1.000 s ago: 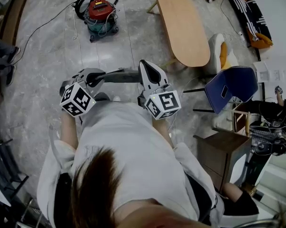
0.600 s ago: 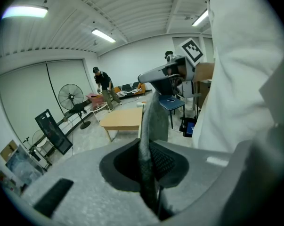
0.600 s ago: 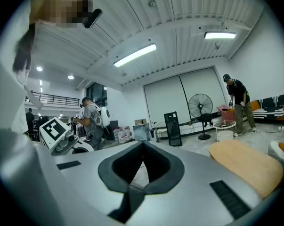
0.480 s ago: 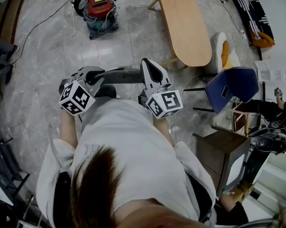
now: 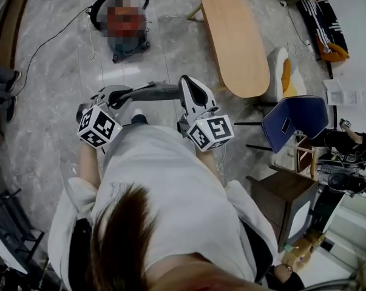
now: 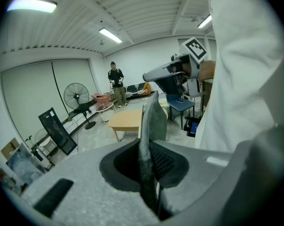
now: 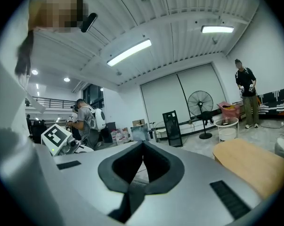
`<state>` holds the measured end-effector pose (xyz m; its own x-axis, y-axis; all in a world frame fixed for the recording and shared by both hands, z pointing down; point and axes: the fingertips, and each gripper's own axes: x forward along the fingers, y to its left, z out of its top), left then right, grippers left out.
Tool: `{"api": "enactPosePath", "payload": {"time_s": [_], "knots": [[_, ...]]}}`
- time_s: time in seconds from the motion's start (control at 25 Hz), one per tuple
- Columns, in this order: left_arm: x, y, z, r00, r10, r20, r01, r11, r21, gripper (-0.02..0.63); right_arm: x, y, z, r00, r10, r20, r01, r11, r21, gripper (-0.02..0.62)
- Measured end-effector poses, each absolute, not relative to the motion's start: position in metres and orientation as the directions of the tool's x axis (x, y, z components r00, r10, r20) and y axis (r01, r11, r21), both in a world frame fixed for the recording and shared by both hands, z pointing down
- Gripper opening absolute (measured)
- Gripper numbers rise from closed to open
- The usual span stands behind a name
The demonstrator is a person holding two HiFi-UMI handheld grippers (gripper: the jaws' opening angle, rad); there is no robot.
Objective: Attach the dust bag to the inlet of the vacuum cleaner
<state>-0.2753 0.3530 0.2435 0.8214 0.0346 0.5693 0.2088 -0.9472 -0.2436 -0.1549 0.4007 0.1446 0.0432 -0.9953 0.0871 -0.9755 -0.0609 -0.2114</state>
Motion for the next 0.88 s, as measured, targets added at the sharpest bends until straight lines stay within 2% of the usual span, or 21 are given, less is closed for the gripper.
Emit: {"api": "enactPosePath", "payload": {"time_s": [0.52, 0.88], "knots": [[-0.258, 0.253, 0.241, 0.833, -0.093, 0.545, 0.092, -0.948, -0.303, 0.038, -0.142, 0.330, 0.147, -0.009, -0.996, 0.093, -0.978, -0.011, -0.207, 0.002], [-0.235, 0.237, 0.256, 0.814, -0.101, 0.572, 0.064, -0.963, -0.261, 0.037, -0.117, 0.295, 0.163, -0.065, -0.990, 0.123, -0.974, 0.036, -0.224, 0.002]]}}
